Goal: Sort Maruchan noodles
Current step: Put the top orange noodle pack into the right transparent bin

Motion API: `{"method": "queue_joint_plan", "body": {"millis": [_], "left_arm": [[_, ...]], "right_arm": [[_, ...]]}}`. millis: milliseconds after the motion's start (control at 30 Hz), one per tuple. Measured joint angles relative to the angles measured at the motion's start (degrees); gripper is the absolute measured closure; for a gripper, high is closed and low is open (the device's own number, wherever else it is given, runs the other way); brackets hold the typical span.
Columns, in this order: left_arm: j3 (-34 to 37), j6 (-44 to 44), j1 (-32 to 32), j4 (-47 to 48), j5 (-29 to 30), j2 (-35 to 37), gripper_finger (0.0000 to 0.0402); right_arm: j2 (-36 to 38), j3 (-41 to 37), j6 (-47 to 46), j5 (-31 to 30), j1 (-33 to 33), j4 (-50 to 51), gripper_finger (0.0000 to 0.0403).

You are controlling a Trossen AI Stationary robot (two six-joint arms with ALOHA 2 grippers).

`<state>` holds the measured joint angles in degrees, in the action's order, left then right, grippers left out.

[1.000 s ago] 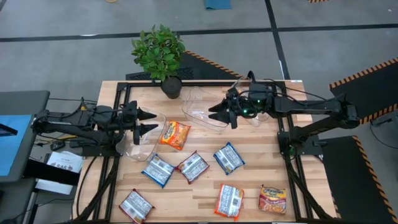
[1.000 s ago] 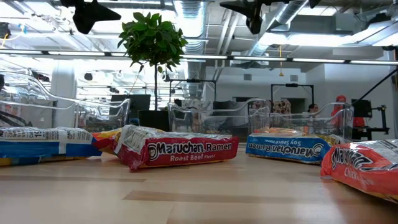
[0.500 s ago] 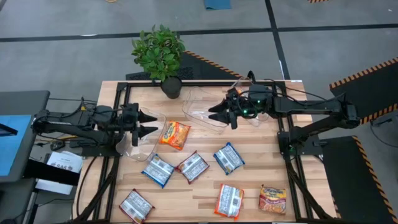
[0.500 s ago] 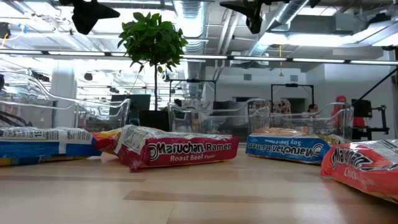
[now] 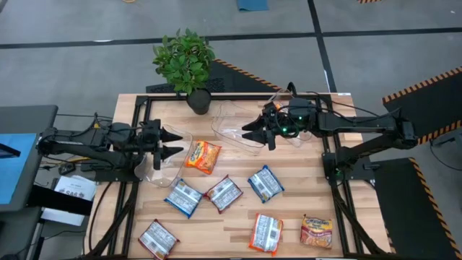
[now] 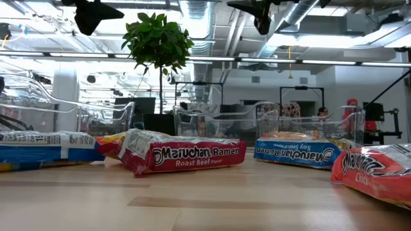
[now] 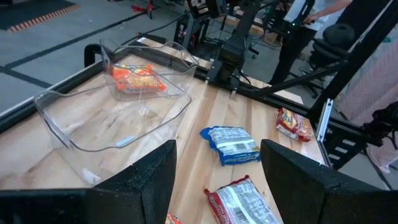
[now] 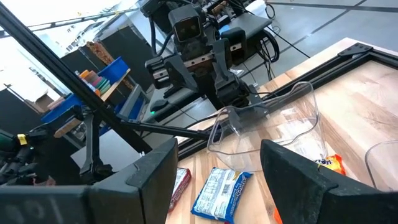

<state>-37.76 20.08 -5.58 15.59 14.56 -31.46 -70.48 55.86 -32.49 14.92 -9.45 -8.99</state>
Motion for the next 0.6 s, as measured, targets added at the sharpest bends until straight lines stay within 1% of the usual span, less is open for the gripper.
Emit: {"method": "queue_joint_plan", "body": {"millis": [133, 333, 600], "left_arm": [[0.0, -0.77, 0.0, 0.0, 1.32, 0.0, 0.0184], [0.0, -0.77, 0.0, 0.0, 1.14, 0.0, 0.0184], [0.02, -0.11, 0.0, 0.0, 1.08, 0.0, 0.0184]], "right_arm": [[0.0, 0.0, -0.02, 0.0, 0.0, 0.02, 0.0147], [0.0, 0.0, -1.8, 0.0, -0.02, 0.14, 0.0147], [-0.02, 0.0, 0.87, 0.0, 0.0, 1.0, 0.0147]]}}
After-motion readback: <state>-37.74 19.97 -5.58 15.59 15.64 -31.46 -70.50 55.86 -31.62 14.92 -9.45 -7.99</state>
